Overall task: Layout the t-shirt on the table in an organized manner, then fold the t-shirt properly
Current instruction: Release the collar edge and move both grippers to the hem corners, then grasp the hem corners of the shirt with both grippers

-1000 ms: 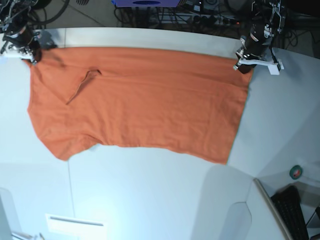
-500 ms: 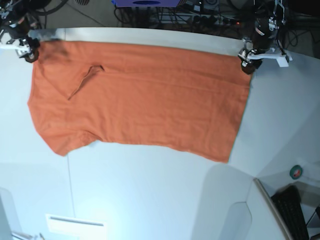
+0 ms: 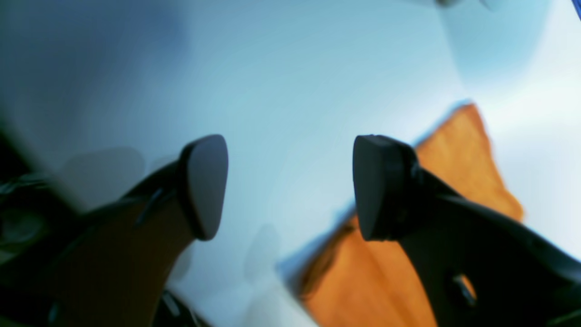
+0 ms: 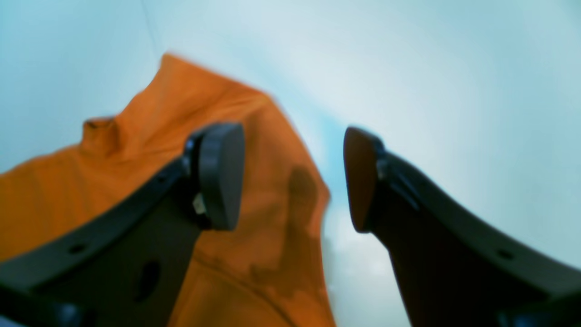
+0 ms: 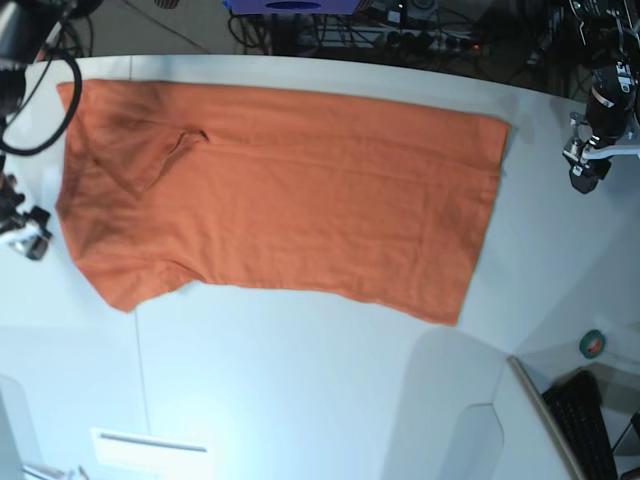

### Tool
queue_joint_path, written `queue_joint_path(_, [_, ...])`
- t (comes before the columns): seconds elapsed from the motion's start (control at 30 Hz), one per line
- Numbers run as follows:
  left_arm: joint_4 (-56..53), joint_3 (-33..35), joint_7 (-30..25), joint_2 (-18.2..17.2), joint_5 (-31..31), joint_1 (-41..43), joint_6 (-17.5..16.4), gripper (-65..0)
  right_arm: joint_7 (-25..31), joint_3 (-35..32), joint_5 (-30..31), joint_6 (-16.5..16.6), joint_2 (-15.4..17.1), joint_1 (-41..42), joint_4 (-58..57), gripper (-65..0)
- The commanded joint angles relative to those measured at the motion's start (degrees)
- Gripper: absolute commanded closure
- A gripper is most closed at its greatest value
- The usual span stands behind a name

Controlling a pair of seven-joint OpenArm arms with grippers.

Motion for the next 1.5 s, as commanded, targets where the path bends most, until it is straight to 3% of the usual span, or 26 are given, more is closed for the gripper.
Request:
queue_joint_path(0.0, [0.7,-0.5,0.7,-0.6,-0.2,-0.3,-0.5,-41.0,1.0,-2.3,0.1,-0.1,2.6,3.8,-3.0,-34.4])
queue_joint_path(0.13, [0.0,-0.1,2.7,-0.5,-0.3,-1.8,-0.5,-41.0,1.4,-13.0,0.1,-0.1,5.8,16.9,-18.2,-39.0])
queue_joint_path(0.3, [-0.6,-0.1,2.7,-0.5,-0.2,-2.4,-0.5,-41.8,2.3,-21.7,0.0,-0.1,5.6,27.4,-30.5,-43.4])
queue_joint_path(0.6, [-2.2,-0.1,2.7,-0.7,-0.2,-2.6,-0.6,-42.0,15.2,-38.8,0.0,-0.6,3.9,37.3,-51.4,-43.4])
queue_joint_path(0.7, [-2.6,-0.1,2.7,-0.7,-0.2,-2.6,-0.6,-42.0,17.8,-40.4,0.0,-0.6,3.6,37.4,-53.1,-43.4])
queue_joint_path(1.07, [-3.0,0.1,2.9,-0.7,-0.1,-3.4,-0.6,-42.0,17.9,-40.2,0.0,-0.7,3.5,35.9,-52.9,-42.6])
queue_joint_path(1.23, [-7.8,7.2,3.0,-3.2,2.4,-8.3,-0.6,-42.0,17.9,-40.2,0.1,-0.7,2.8,35.7,-53.1,-42.2])
queue_joint_path(1.33, [-11.9,12.9,3.0,-4.7,5.9,-13.7,-0.6,-42.0,17.9,-40.2,0.1,-0.7,2.6,35.3,-52.9,-32.3])
queue_joint_path(1.47, [-22.4,21.1,4.4,-6.4,10.1,-25.5,-0.6,-42.1,17.8,-40.1,0.3,-0.7,2.5,35.3,-52.9,-8.0])
